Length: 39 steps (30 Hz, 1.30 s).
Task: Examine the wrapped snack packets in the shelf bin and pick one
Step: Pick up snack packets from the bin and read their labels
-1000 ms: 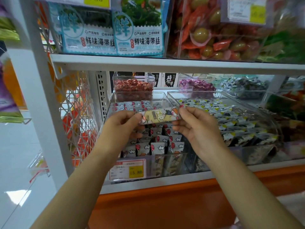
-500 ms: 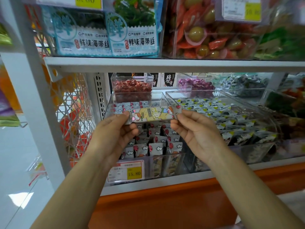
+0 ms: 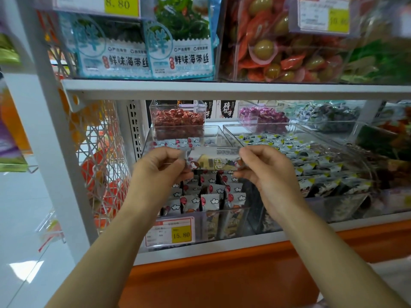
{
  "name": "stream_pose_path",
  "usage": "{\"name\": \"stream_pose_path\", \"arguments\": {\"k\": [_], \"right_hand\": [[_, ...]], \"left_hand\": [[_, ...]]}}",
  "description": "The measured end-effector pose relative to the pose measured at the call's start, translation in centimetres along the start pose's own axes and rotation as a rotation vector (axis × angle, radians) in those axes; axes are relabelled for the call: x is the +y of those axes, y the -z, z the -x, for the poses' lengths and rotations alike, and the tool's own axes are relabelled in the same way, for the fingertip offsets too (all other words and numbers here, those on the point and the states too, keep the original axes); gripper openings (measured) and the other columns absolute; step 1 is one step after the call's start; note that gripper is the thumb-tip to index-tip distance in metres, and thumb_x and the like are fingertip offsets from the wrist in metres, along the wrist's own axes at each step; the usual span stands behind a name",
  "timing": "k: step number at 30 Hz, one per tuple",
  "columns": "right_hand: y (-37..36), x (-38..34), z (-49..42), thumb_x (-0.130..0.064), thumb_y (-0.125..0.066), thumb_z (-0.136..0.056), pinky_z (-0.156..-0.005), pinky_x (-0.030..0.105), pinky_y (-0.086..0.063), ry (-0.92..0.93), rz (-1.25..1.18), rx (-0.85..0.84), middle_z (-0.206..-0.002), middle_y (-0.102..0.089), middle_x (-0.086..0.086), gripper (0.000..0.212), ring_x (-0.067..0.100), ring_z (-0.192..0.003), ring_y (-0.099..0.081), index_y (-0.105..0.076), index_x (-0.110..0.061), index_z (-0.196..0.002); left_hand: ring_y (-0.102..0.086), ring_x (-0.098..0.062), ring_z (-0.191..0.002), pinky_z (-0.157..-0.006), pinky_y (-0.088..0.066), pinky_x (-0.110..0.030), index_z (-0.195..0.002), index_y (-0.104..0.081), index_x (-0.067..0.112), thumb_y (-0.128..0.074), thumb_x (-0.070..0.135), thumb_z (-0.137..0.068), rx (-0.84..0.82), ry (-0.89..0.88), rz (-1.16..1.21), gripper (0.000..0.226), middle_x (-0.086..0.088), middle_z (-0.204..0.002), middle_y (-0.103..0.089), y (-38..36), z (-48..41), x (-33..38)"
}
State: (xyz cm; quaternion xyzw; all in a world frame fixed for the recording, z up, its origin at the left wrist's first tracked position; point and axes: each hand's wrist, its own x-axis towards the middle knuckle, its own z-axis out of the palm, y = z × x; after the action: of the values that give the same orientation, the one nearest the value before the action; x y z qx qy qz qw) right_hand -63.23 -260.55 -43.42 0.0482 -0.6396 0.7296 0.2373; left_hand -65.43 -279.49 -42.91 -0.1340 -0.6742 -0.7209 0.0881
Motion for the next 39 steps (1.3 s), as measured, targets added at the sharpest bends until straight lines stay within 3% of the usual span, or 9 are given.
{"name": "stream_pose_path", "arguments": {"k": [4,8,11,17,22,26,30,34,39], "right_hand": [[-0.2,0.1,0.0,-0.004,-0.061,-0.086,-0.070,0.027,-0.057,0.040,0.079,-0.006,-0.090,-0.067,0.002,0.014,0.013,-0.075,-0.069,-0.067,-0.016,-0.092],[-0.4,0.1,0.3,-0.009,-0.062,-0.086,-0.082,0.033,-0.056,0.077,0.204,-0.045,-0.098,-0.070,-0.005,0.022,0.011,-0.089,-0.068,-0.070,-0.029,-0.095],[-0.5,0.1,0.3,-0.016,-0.065,-0.084,-0.083,0.033,-0.055,0.078,0.235,-0.023,-0.090,-0.071,-0.011,0.015,0.007,-0.087,-0.067,-0.071,-0.029,-0.090],[-0.4,-0.1,0.1,-0.015,-0.067,-0.080,-0.065,0.016,-0.051,0.098,0.242,0.035,-0.069,-0.067,-0.017,0.012,0.000,-0.068,-0.062,-0.068,-0.023,-0.072],[-0.3,-0.2,0.1,-0.012,-0.065,-0.084,-0.052,0.006,-0.039,0.172,0.351,0.079,-0.051,-0.054,-0.018,0.022,-0.005,-0.052,-0.049,-0.060,-0.018,-0.063],[-0.5,-0.2,0.3,-0.013,-0.063,-0.086,-0.051,0.006,-0.035,0.258,0.429,0.067,-0.051,-0.050,-0.013,0.025,-0.004,-0.050,-0.047,-0.057,-0.018,-0.062],[-1.0,-0.3,0.7,-0.013,-0.063,-0.086,-0.056,0.007,-0.039,0.317,0.483,-0.001,-0.063,-0.054,-0.010,0.014,-0.004,-0.059,-0.052,-0.062,-0.012,-0.073],[-1.2,-0.2,0.9,-0.014,-0.063,-0.087,-0.059,0.008,-0.040,0.355,0.515,-0.022,-0.068,-0.057,-0.007,0.009,0.001,-0.065,-0.053,-0.063,-0.012,-0.078],[-1.5,-0.1,0.9,-0.013,-0.064,-0.086,-0.058,0.009,-0.039,0.371,0.489,-0.047,-0.066,-0.055,-0.011,0.014,-0.001,-0.063,-0.052,-0.060,-0.021,-0.075]], "left_hand": [[-0.070,-0.018,-0.086,-0.081,-0.056,-0.028,-0.092,-0.063,0.008,-0.054,-0.003,-0.087,-0.072,0.119,0.073,0.016,-0.012,-0.099,-0.068,-0.1,-0.2,0.1],[-0.069,-0.013,-0.091,-0.080,-0.054,-0.020,-0.111,-0.062,0.020,-0.064,0.016,-0.086,-0.097,0.083,-0.021,0.025,-0.003,-0.103,-0.069,-0.2,0.1,0.0],[-0.069,-0.010,-0.091,-0.083,-0.052,-0.021,-0.115,-0.063,0.027,-0.062,0.019,-0.087,-0.100,0.057,-0.101,0.029,0.003,-0.101,-0.070,-0.1,0.2,0.2],[-0.063,-0.007,-0.097,-0.071,-0.048,-0.009,-0.112,-0.063,0.038,-0.066,0.021,-0.083,-0.176,-0.018,-0.196,0.033,0.007,-0.107,-0.066,-0.1,0.7,0.7],[-0.058,-0.002,-0.095,-0.080,-0.048,-0.010,-0.110,-0.063,0.038,-0.066,0.015,-0.083,-0.211,-0.080,-0.250,0.036,0.009,-0.103,-0.062,-0.5,1.0,1.1],[-0.064,-0.016,-0.094,-0.086,-0.053,-0.028,-0.099,-0.066,0.032,-0.065,0.016,-0.083,-0.196,-0.030,-0.199,0.022,-0.003,-0.100,-0.067,-0.8,0.9,1.0],[-0.064,-0.015,-0.078,-0.065,-0.055,-0.021,-0.086,-0.067,0.018,-0.063,0.019,-0.085,-0.117,0.018,-0.166,0.004,-0.005,-0.090,-0.067,-1.1,0.7,0.8],[-0.061,-0.012,-0.067,-0.059,-0.051,-0.027,-0.070,-0.068,0.021,-0.064,0.022,-0.085,-0.012,0.008,-0.215,0.015,0.013,-0.067,-0.066,-1.0,0.3,0.5],[-0.053,-0.011,-0.054,-0.046,-0.046,-0.023,-0.071,-0.068,0.010,-0.065,0.026,-0.085,0.052,-0.041,-0.246,0.021,0.007,-0.060,-0.064,-1.1,0.0,0.3]]}}
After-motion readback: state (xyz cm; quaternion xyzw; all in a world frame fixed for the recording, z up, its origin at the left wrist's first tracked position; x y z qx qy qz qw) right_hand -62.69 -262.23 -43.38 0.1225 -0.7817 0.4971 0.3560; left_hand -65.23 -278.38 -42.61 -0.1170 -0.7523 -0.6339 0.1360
